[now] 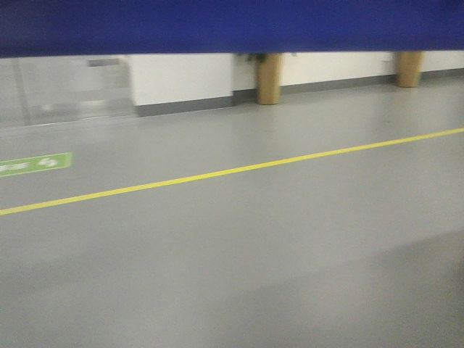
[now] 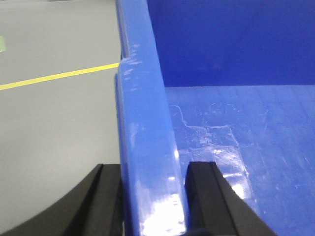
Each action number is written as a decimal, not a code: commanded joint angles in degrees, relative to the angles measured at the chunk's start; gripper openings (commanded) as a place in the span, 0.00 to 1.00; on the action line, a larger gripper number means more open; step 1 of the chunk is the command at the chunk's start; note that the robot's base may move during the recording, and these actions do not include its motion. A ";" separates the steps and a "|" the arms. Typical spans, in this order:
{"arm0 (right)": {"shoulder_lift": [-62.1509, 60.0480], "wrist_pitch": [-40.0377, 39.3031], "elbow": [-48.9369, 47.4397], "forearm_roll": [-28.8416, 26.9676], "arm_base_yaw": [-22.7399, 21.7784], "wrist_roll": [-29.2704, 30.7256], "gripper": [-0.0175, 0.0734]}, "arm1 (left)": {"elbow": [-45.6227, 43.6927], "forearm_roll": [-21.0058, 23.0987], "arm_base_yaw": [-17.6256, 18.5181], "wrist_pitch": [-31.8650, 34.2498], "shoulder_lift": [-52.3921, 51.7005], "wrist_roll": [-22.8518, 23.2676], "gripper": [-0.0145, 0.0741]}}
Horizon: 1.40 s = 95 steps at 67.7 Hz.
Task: Move blue bin to conveyor side
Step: 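Carry the blue bin to the red-framed conveyor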
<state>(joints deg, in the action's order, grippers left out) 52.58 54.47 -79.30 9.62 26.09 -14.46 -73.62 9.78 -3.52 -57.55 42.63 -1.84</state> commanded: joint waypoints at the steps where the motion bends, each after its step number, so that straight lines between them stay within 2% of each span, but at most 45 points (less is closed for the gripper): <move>1: -1.20 -7.42 -1.18 5.02 -0.30 1.91 0.10 | -0.93 -1.11 -0.09 6.36 -0.86 -1.66 0.14; 95: -1.20 -7.42 -1.18 5.02 -0.30 1.91 0.10 | -0.93 -1.23 -0.09 6.36 -0.86 -1.66 0.14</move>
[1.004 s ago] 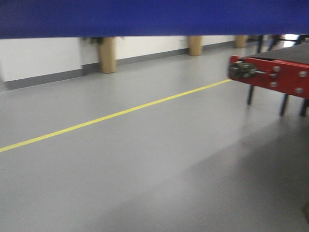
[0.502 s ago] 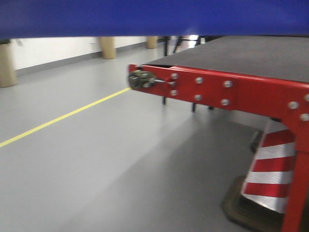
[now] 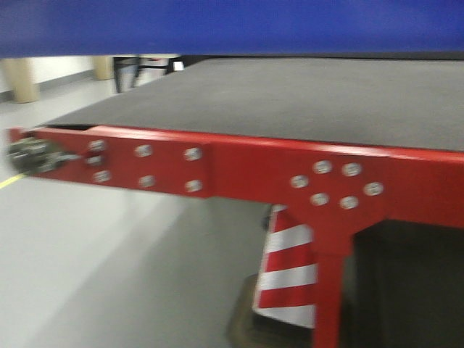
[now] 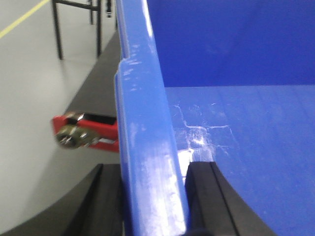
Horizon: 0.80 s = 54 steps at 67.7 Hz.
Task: Move blue bin to conveyor side
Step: 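Carry the blue bin to the red-framed conveyor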
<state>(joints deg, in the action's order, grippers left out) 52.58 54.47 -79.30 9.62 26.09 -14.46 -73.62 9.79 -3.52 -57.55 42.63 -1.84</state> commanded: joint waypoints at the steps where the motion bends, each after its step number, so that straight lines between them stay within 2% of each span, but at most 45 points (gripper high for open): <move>1: -1.20 -7.42 -1.18 5.02 -0.30 1.91 0.10 | -0.93 -1.25 -0.09 6.36 -0.86 -1.66 0.14; 54: -1.20 -7.42 -1.18 5.02 -0.30 1.91 0.10 | -0.93 -1.25 -0.09 6.36 -0.86 -1.66 0.14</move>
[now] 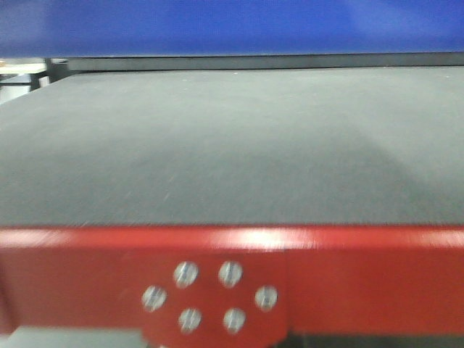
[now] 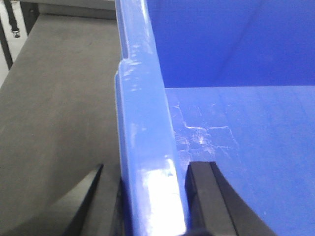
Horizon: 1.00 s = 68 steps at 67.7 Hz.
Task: Move blue bin to conveyor side
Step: 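Carry the blue bin to the red-framed conveyor, then lower the blue bin onto the dark conveyor belt with both grippers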
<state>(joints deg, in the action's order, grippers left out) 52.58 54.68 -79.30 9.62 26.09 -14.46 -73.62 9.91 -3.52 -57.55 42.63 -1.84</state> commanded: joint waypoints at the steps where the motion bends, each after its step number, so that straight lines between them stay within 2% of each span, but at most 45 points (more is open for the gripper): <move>1: -1.20 -7.63 -1.18 5.02 -0.30 1.91 0.10 | -0.93 -1.36 -0.09 6.36 -0.86 -1.66 0.14; 68: -1.20 -7.63 -1.18 5.02 -0.30 1.91 0.10 | -0.93 -1.36 -0.09 6.36 -0.86 -1.66 0.14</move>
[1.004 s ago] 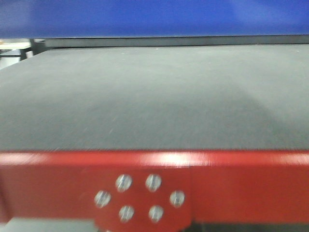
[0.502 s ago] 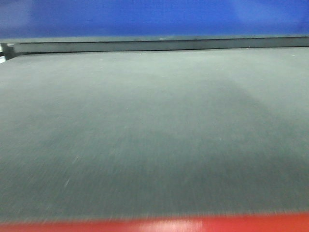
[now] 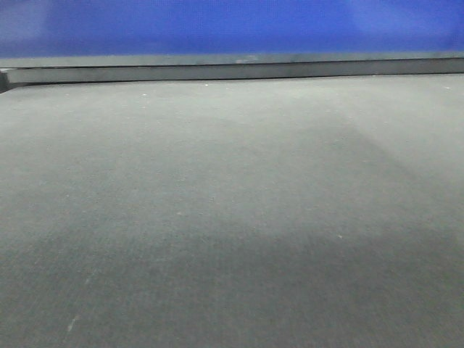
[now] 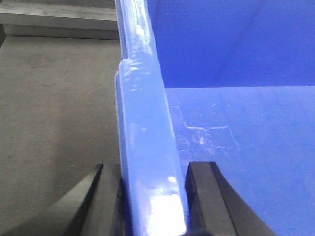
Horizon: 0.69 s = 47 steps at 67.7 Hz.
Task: Move blue bin to conveyor side
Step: 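Lower the blue bin onto the dark conveyor belt with both grippers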
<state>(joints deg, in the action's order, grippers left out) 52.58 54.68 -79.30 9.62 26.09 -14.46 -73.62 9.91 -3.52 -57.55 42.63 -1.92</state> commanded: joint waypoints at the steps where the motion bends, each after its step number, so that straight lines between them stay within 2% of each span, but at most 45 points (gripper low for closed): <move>1: -1.20 -7.63 -1.18 5.02 -0.30 1.91 0.10 | -0.93 -1.36 -0.09 6.36 -0.86 -1.58 0.14; 47: -1.20 -7.63 -1.18 5.02 -0.30 1.91 0.10 | -0.93 -1.36 -0.09 6.36 -0.86 -1.58 0.14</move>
<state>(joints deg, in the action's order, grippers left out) 52.58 54.68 -79.30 9.62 26.09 -14.46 -73.62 9.81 -3.52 -57.55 42.63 -1.92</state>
